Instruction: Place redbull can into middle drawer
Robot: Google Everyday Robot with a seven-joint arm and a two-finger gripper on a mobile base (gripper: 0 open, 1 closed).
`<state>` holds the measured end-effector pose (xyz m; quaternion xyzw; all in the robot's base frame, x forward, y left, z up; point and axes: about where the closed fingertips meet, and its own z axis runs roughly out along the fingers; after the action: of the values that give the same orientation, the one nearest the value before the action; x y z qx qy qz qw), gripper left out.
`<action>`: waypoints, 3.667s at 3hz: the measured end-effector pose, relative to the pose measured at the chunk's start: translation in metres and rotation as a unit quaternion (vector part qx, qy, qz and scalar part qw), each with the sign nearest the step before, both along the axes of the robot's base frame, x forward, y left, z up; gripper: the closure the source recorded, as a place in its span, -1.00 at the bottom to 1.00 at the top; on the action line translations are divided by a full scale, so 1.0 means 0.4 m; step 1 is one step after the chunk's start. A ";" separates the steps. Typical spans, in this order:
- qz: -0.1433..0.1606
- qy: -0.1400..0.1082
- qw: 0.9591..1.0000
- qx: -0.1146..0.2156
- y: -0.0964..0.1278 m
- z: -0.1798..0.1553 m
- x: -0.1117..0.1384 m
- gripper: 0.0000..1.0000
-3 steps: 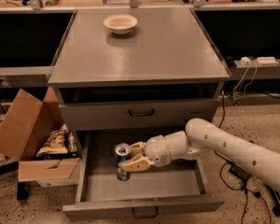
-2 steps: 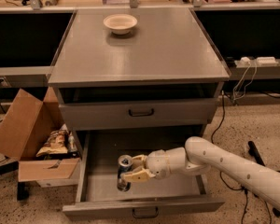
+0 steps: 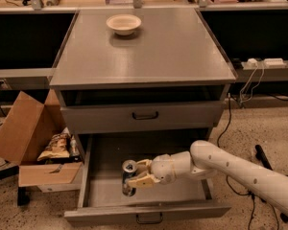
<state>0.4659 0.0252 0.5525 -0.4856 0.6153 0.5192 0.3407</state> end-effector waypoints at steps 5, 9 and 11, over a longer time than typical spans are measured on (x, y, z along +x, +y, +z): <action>-0.005 -0.087 0.993 -0.074 -0.096 -0.253 0.150 1.00; -0.051 -0.102 0.992 -0.061 -0.114 -0.349 0.173 -0.30; -0.067 -0.110 0.992 -0.010 -0.160 -0.298 0.169 -1.00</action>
Offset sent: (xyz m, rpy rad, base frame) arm 0.0401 -0.0403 -0.0805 -0.0887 -0.1307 0.0056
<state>0.5336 -0.0388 0.4334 -0.5008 0.6104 0.4321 0.4359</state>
